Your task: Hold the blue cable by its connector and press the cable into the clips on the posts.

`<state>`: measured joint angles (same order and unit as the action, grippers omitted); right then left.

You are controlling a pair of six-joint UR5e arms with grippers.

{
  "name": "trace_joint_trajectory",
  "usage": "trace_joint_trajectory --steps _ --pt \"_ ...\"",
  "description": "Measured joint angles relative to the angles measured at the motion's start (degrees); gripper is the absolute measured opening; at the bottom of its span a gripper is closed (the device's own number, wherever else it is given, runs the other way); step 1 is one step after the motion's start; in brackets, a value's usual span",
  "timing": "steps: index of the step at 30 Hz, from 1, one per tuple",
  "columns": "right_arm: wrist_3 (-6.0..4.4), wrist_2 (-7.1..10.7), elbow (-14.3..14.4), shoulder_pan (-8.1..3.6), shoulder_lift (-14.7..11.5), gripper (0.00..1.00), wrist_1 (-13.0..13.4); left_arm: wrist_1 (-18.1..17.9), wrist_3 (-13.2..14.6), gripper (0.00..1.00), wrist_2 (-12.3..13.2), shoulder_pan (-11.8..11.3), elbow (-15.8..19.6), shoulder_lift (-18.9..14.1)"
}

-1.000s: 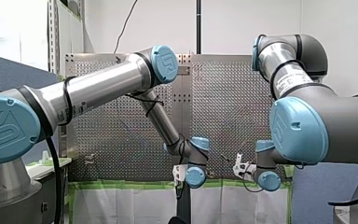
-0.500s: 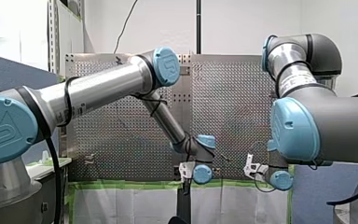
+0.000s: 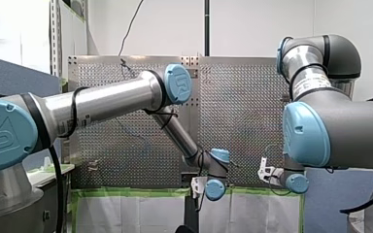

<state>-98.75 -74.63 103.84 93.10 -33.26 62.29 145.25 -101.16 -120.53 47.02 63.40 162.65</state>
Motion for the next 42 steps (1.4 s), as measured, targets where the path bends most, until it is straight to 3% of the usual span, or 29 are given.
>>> trace_joint_trajectory --steps 17,34,42 --pt "-0.75 -0.29 -3.18 -0.49 0.04 0.00 -1.66 1.89 -1.30 0.00 0.84 -0.17 -7.32 0.07" --pt "-0.15 -0.35 -3.49 -0.19 0.15 0.00 -1.34 1.66 -1.63 0.00 1.90 -1.51 -6.50 0.12" --pt "0.16 -0.32 -3.81 -0.11 0.23 0.00 -1.19 1.56 -1.63 0.00 3.74 -2.27 -6.72 0.11"
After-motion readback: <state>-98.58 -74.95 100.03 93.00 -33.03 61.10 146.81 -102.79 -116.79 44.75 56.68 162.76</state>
